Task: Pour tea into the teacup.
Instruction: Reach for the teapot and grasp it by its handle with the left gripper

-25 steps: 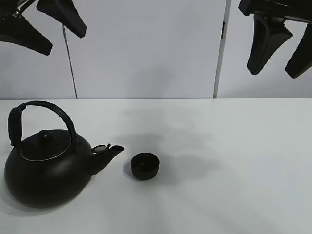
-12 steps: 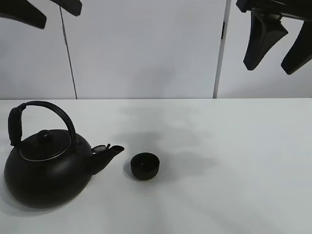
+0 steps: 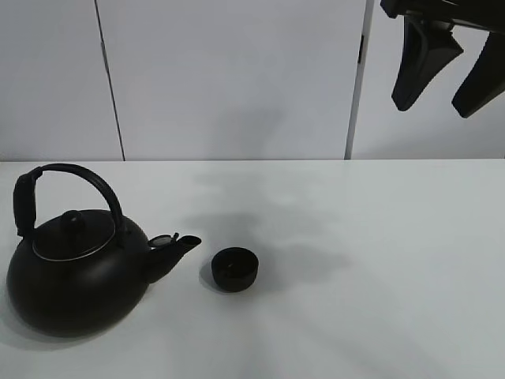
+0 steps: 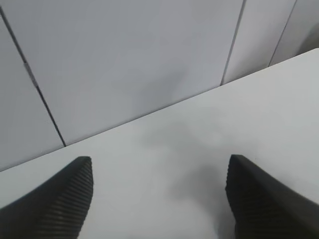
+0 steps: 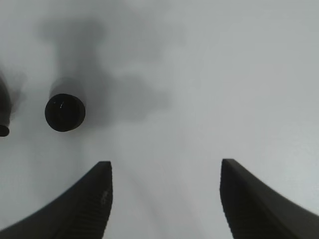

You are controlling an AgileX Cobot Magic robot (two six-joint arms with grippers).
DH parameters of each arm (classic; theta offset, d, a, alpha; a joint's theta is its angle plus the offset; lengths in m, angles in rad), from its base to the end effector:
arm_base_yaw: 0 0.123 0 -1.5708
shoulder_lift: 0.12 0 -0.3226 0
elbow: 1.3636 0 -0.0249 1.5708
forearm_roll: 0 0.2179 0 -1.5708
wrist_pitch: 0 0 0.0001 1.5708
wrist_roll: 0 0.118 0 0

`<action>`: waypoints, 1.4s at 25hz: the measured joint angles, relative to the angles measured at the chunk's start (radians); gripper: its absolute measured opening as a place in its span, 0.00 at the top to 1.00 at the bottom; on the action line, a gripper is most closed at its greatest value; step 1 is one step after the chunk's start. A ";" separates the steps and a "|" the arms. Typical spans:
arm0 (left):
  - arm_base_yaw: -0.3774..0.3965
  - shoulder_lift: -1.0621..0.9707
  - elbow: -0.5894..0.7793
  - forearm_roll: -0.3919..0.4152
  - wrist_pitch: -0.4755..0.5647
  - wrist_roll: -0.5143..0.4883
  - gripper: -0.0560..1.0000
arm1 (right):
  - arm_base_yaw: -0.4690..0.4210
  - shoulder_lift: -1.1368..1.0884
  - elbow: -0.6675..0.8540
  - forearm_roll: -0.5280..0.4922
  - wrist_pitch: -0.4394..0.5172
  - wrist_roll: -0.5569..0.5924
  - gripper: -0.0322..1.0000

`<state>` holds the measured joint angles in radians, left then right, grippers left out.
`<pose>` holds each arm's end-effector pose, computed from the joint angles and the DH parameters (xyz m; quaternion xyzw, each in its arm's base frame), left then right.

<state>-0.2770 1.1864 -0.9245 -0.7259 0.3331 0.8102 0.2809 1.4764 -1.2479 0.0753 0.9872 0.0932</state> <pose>0.2232 -0.0902 0.3732 0.2196 0.8089 -0.1358 0.5282 0.2650 0.0842 0.3330 -0.0781 0.9719 0.0753 0.2088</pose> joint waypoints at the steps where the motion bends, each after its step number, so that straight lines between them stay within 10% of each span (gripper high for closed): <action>1: 0.000 -0.014 0.034 -0.001 -0.025 0.006 0.44 | 0.000 0.000 0.000 0.001 -0.002 0.000 0.55; 15: 0.000 -0.084 0.266 -0.014 -0.237 -0.037 0.44 | 0.000 0.000 0.000 0.001 -0.011 0.000 0.55; 24: 0.000 -0.084 0.269 -0.003 -0.312 -0.322 0.44 | 0.000 0.000 0.000 0.001 -0.013 0.000 0.55; 35: -0.086 -0.084 0.520 0.448 -0.684 -0.435 0.44 | 0.000 0.000 0.000 0.001 -0.019 0.000 0.55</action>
<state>-0.3631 1.1020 -0.4044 -0.2776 -0.3511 0.3753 0.2809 1.4764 -1.2479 0.0761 0.9685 0.0932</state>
